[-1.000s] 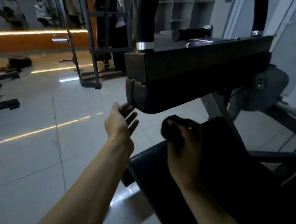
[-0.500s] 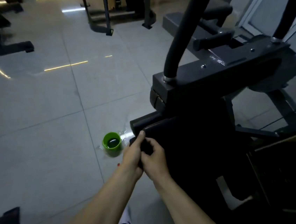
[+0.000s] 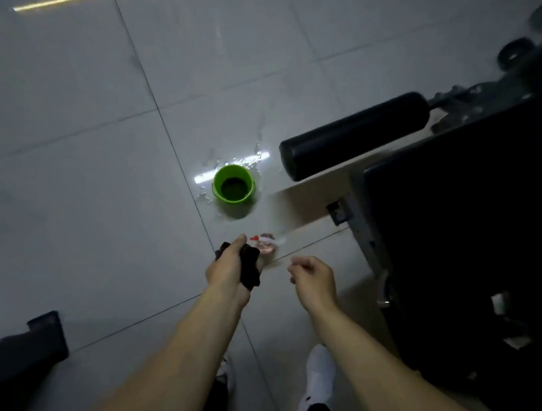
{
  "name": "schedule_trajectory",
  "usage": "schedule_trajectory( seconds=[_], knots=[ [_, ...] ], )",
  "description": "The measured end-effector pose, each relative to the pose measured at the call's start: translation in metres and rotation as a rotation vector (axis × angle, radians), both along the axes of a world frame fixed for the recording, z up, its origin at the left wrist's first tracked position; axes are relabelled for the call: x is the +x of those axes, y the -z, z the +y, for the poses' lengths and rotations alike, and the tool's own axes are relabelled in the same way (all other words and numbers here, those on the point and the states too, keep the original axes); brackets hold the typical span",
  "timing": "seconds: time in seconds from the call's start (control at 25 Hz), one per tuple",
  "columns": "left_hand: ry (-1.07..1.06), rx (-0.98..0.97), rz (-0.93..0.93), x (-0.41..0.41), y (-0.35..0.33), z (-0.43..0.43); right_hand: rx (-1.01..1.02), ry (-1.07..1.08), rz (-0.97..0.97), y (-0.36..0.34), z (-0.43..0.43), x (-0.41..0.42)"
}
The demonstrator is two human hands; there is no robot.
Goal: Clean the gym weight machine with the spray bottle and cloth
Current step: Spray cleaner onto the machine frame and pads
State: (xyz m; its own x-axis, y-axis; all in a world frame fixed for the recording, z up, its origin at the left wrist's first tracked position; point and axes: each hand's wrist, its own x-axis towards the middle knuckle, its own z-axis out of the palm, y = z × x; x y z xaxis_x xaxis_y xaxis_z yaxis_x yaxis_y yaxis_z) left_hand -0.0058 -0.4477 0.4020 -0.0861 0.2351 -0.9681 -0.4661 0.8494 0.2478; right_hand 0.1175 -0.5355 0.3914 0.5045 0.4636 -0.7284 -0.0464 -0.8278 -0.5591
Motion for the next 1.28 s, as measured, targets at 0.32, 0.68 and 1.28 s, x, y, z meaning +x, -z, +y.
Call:
schedule_trajectory(
  seconds=[0.32,0.68,1.28],
  knots=[
    [0.095,-0.130,0.022,-0.050,0.229,0.022,-0.211,-0.596,-0.387,0.276,0.054,-0.020],
    [0.041,-0.126,0.002,-0.076,0.258,0.052,-0.298,-0.695,-0.540,0.333,0.081,-0.015],
    [0.368,0.431,0.090,-0.015,-0.299,0.195,0.499,-0.084,-0.511,-0.338,0.181,-0.006]
  ],
)
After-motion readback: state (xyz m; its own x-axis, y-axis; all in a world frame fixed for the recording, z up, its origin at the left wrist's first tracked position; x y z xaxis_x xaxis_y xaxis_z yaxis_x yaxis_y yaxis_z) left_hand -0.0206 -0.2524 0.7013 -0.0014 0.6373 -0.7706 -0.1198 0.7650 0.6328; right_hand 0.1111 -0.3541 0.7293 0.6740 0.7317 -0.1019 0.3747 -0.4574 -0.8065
